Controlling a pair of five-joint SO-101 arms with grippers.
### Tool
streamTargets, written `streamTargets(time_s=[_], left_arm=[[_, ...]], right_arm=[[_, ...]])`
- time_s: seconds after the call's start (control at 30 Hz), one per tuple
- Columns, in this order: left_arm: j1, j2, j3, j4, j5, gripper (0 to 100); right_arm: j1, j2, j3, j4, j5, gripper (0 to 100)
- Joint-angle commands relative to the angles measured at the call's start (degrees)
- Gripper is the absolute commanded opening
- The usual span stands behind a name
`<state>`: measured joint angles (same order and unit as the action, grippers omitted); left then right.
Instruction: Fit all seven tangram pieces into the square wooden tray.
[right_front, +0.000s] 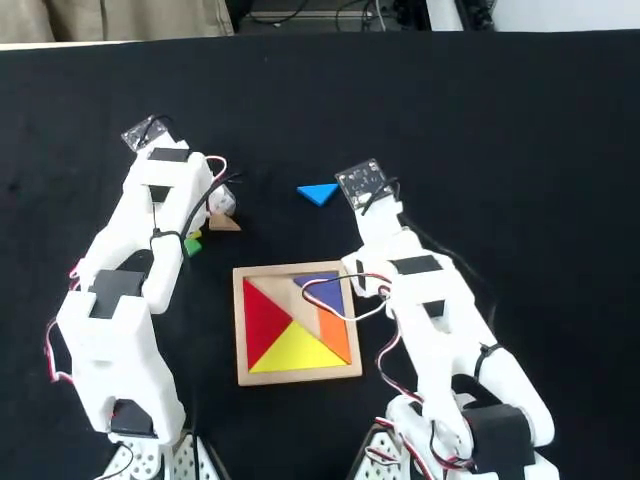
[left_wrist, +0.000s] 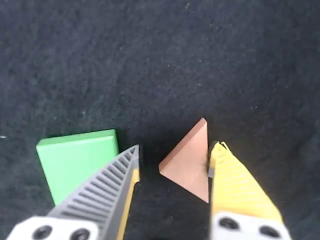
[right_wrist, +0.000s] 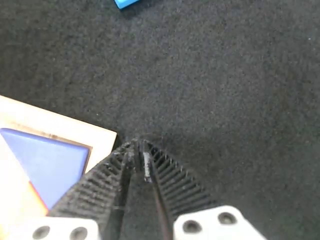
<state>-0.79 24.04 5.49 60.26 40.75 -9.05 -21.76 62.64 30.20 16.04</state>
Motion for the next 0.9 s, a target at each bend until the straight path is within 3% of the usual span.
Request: streamTargets(time_s=[0.0,0.27,0.5,0.87], left_arm=[[-0.5,-1.8,-3.1,1.3,-0.9,22],[-1.0,-9.2,1.3,2.5,-0.8,22],[-0.1,-6.8,5.8,-2.1,-0.5,22],[0.2,-2.2,2.4,-2.5,-0.5,22]], right_arm=[[0.4,-0.1,-0.2,-1.1,0.1,1.1],[0.4,-0.1,-0.3,-1.1,0.1,1.1],[0.4,-0.1,-0.3,-1.1,0.1,1.1],[0.4,-0.1,-0.3,-1.0,0.1,1.1]])
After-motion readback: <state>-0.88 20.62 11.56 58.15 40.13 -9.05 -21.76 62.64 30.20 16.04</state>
